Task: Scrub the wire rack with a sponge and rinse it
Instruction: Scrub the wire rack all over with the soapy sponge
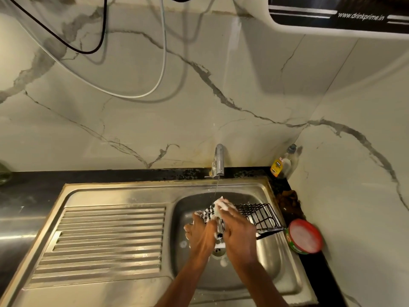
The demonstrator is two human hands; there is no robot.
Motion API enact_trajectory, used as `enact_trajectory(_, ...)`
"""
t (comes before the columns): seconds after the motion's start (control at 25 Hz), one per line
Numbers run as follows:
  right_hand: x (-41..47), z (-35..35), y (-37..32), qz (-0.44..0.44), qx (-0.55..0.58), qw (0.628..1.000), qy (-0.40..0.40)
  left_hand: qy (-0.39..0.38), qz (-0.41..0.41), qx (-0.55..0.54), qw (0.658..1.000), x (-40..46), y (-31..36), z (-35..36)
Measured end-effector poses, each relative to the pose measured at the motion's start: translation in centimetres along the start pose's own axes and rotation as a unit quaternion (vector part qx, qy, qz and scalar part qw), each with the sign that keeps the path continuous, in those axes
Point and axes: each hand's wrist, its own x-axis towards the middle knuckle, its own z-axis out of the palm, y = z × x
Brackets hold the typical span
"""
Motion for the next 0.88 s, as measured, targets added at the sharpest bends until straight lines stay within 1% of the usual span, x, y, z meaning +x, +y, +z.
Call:
enact_trajectory(0.04,-0.3,0.0,0.2,-0.018,0.0,1.0,0.006,0.001,-0.001,-0.012,1.0,0.2,-0.2,-0.1)
enact_trajectory(0.08,-0.2,-0.2,0.9,-0.002,0.005,1.0,0.014,0.003,0.002,-0.019,1.0,0.2,-0.1,-0.2)
enact_trajectory(0.16,-0.1,-0.7,1.5,0.1,0.037,0.994,0.034,0.011,0.014,-0.022,1.0,0.7,-0.2,-0.2)
enact_trajectory(0.2,-0.4,-0.6,1.0,0.107,0.043,0.993,0.028,0.015,0.015,-0.023,1.0,0.9,-0.4,-0.2)
enact_trajectory(0.24,-0.8,-0.2,0.2,0.065,0.037,0.997,0.015,0.014,0.012,-0.025,1.0,1.1,-0.5,-0.1)
enact_trajectory(0.28,-1.2,0.1,-0.5,0.009,0.016,1.0,0.014,0.012,0.006,-0.033,0.999,1.3,-0.6,0.0)
enact_trajectory(0.32,-1.0,0.0,-0.6,-0.025,0.002,1.0,0.017,0.011,0.005,-0.039,0.999,1.1,-0.5,0.1)
enact_trajectory(0.36,-0.4,-0.2,-0.1,-0.01,0.003,1.0,0.022,0.011,0.012,-0.043,0.999,1.0,-0.5,0.3)
enact_trajectory(0.44,0.7,-0.9,0.7,0.112,0.04,0.992,0.044,0.013,0.025,-0.027,0.999,0.5,-0.3,0.3)
enact_trajectory(0.48,0.7,-0.8,0.6,0.118,0.046,0.991,0.039,0.017,0.025,-0.015,0.999,0.5,-0.3,0.2)
enact_trajectory(0.56,-0.4,-0.1,-0.4,0.009,0.021,0.999,0.031,0.019,0.017,-0.016,1.0,0.8,-0.2,0.2)
enact_trajectory(0.6,-0.8,-0.1,-0.4,-0.021,0.004,0.999,0.037,0.021,0.018,-0.024,0.999,0.9,-0.2,0.3)
enact_trajectory(0.64,-0.6,-0.4,0.0,-0.009,0.007,0.999,0.04,0.024,0.023,-0.028,0.999,1.1,-0.3,0.4)
enact_trajectory(0.72,0.2,-1.0,0.9,0.09,0.037,0.994,0.05,0.032,0.032,-0.022,0.999,1.2,-0.3,0.3)
enact_trajectory(0.76,0.0,-0.9,0.7,0.085,0.033,0.995,0.043,0.04,0.03,-0.018,0.999,1.6,-0.6,0.4)
enact_trajectory(0.8,-0.7,-0.6,0.2,0.036,0.028,0.999,0.025,0.045,0.023,-0.019,0.999,1.8,-0.7,0.2)
enact_trajectory(0.84,-1.6,-0.2,-0.4,-0.023,0.006,0.999,0.025,0.054,0.016,-0.029,0.998,2.2,-0.9,0.2)
enact_trajectory(0.88,-2.0,-0.1,-0.5,-0.053,-0.015,0.998,0.03,0.065,0.01,-0.036,0.997,2.5,-1.0,0.1)
